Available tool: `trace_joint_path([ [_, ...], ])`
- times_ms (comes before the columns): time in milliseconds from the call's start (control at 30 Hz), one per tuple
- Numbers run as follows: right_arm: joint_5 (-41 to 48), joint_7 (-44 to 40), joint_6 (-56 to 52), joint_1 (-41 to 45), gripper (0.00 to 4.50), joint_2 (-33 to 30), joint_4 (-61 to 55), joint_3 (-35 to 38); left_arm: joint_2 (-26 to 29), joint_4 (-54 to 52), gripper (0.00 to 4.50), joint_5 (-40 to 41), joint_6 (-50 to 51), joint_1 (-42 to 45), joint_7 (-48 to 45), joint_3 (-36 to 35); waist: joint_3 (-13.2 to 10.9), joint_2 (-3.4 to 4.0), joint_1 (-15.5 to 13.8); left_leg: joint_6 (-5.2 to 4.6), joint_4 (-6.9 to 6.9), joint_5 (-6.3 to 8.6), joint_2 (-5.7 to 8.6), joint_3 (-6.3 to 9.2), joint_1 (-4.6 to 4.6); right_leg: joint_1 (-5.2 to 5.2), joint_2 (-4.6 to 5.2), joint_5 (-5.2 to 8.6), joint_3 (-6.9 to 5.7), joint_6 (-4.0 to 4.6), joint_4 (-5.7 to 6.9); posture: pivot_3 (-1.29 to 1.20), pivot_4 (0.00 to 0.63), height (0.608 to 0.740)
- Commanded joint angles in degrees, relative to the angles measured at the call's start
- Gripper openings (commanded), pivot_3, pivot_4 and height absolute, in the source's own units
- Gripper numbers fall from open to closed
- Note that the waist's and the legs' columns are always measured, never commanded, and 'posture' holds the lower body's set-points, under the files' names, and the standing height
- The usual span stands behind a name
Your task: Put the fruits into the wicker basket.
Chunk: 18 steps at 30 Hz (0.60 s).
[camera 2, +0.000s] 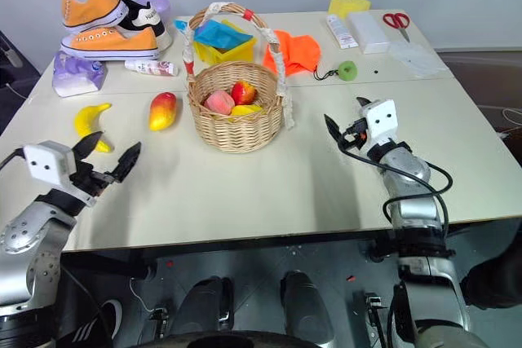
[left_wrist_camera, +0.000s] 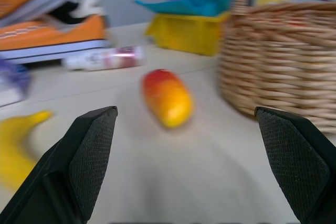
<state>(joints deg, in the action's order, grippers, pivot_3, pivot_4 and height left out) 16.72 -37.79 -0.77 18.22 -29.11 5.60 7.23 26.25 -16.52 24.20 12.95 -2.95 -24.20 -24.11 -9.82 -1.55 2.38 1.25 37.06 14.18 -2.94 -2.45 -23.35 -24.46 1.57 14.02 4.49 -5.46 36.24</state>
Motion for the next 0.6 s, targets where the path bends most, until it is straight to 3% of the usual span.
trace_joint_path([
  [33, 7.8, -7.6, -5.2, -4.6, 4.46, -3.0, -13.9, -0.5, -0.5, -1.4, 4.50, -1.4, -1.4, 0.8, 2.9, -1.4, 0.0, 0.00, 0.0, 0.00, 0.01, 0.00, 0.00, 0.00, 0.00, 0.01, 0.01, 0.01, 0.01, 0.01, 0.00, 0.00, 0.150, 0.740],
  [200, 7.2, -12.7, -6.3, -7.8, 4.46, -6.1, -22.9, -4.1, -1.9, -0.7, 4.50, -3.0, 1.4, 2.9, 8.3, -0.3, 0.0, -0.03, 0.1, 0.00, 0.07, 0.00, 0.00, -0.01, 0.04, 0.03, 0.00, 0.08, 0.01, 0.16, 0.01, 0.00, 0.150, 0.740],
  [600, 4.1, -13.1, -4.5, -4.5, 4.46, -4.3, -21.6, -7.7, -1.8, -0.3, 4.50, -6.3, 5.2, 5.8, 15.0, -0.8, 0.0, -0.07, 0.0, 0.00, 0.07, 0.00, 0.01, -0.01, 0.03, 0.03, 0.00, 0.09, 0.00, 0.18, 0.00, 0.00, 0.150, 0.740],
])
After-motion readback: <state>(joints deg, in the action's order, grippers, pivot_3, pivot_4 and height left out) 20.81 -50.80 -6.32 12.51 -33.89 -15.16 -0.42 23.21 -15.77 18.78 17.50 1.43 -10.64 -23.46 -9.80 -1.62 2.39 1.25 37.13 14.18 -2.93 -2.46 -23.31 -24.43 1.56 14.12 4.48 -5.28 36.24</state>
